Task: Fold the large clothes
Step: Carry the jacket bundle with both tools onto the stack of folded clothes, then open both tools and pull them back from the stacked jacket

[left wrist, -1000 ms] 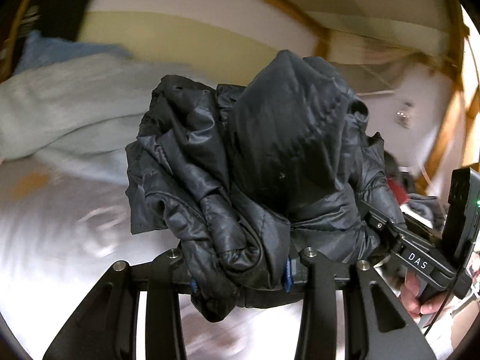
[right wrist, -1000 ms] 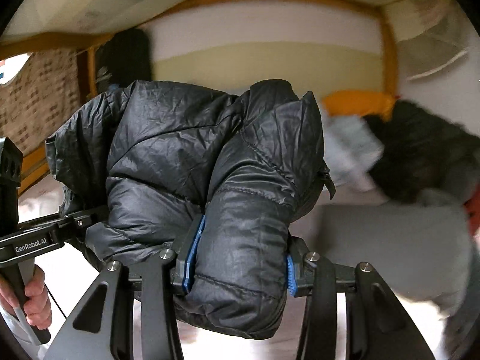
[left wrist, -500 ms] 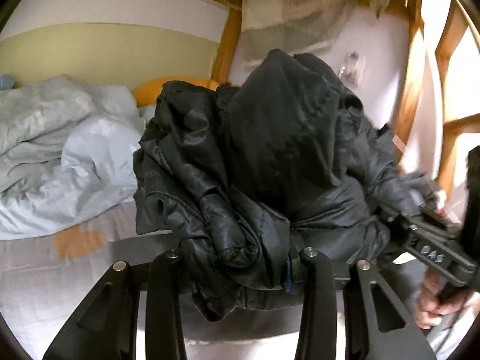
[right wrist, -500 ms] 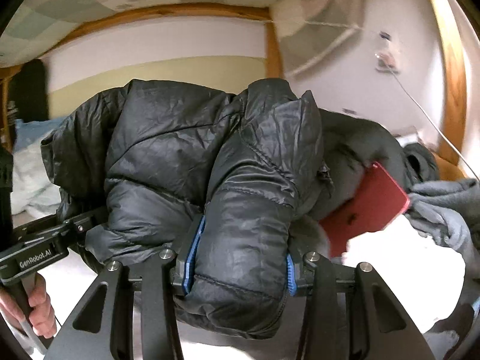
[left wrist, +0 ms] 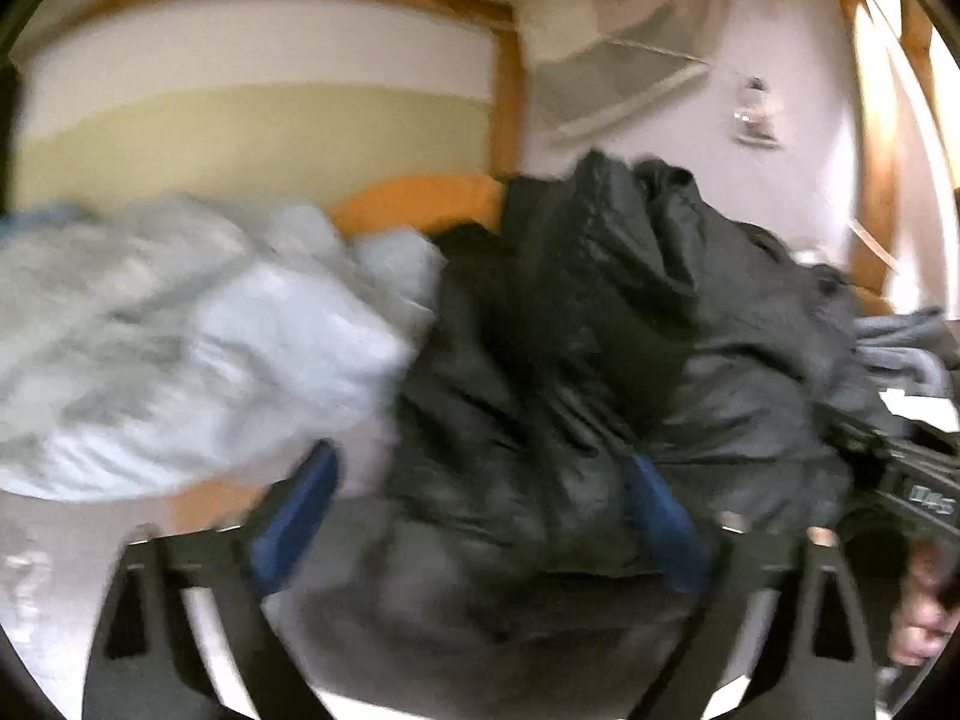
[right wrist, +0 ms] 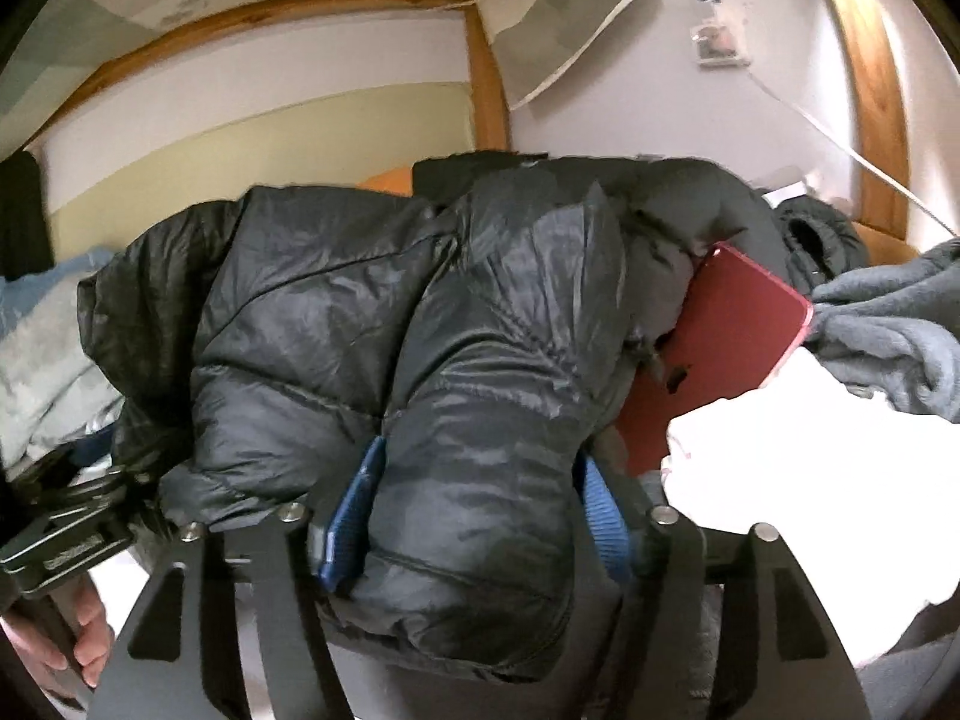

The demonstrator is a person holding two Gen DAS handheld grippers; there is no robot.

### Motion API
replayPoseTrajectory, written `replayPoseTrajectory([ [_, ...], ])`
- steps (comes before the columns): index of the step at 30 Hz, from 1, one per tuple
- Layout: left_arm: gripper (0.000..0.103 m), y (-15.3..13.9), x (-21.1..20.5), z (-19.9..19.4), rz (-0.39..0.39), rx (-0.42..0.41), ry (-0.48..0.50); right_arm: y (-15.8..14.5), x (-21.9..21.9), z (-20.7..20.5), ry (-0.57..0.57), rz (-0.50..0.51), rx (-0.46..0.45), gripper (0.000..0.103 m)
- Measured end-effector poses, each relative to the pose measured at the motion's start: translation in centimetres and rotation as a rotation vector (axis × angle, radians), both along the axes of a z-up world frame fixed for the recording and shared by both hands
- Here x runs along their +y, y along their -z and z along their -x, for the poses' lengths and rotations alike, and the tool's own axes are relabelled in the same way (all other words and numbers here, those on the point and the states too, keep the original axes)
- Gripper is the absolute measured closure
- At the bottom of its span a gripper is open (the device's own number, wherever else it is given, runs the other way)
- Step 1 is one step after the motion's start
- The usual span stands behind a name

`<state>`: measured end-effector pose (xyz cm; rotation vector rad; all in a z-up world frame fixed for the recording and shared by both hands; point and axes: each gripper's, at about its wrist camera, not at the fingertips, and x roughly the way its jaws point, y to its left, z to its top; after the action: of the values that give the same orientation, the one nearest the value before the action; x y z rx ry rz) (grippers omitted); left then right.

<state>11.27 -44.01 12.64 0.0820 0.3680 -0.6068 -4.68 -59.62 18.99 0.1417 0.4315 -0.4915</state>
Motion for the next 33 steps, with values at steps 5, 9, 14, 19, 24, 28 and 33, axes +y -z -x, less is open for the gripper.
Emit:
replayPoseTrajectory([
  [5, 0.000, -2.1, 2.3, 2.1, -0.057, -0.134, -0.023, -1.6, 2.9, 1.3, 0.022, 0.113, -0.022, 0.015],
  [9, 0.000, -4.6, 6.0, 4.4, 0.015, -0.213, -0.112, -3.4, 5.0, 2.5, 0.034, 0.141, -0.066, 0.005],
  [14, 0.000, -7.7, 10.8, 6.6, 0.113, -0.229, -0.109, -6.1, 8.5, 5.1, 0.008, 0.177, -0.193, 0.000],
  [19, 0.000, -8.8, 15.4, 9.6, 0.123, -0.275, -0.101, -7.9, 12.1, 6.2, -0.059, 0.114, -0.236, 0.000],
  [24, 0.000, -7.6, 21.2, 11.9, 0.130, -0.265, -0.133, -7.8, 18.5, 7.9, -0.090, 0.138, -0.279, 0.000],
  [28, 0.000, -5.0, 25.7, 12.9, 0.136, -0.230, -0.167, -5.5, 23.3, 9.8, -0.123, 0.149, -0.307, 0.000],
  [33, 0.000, -0.8, 29.1, 13.0, 0.112, -0.210, -0.177, -0.3, 26.1, 10.0, -0.101, 0.018, -0.214, 0.000],
])
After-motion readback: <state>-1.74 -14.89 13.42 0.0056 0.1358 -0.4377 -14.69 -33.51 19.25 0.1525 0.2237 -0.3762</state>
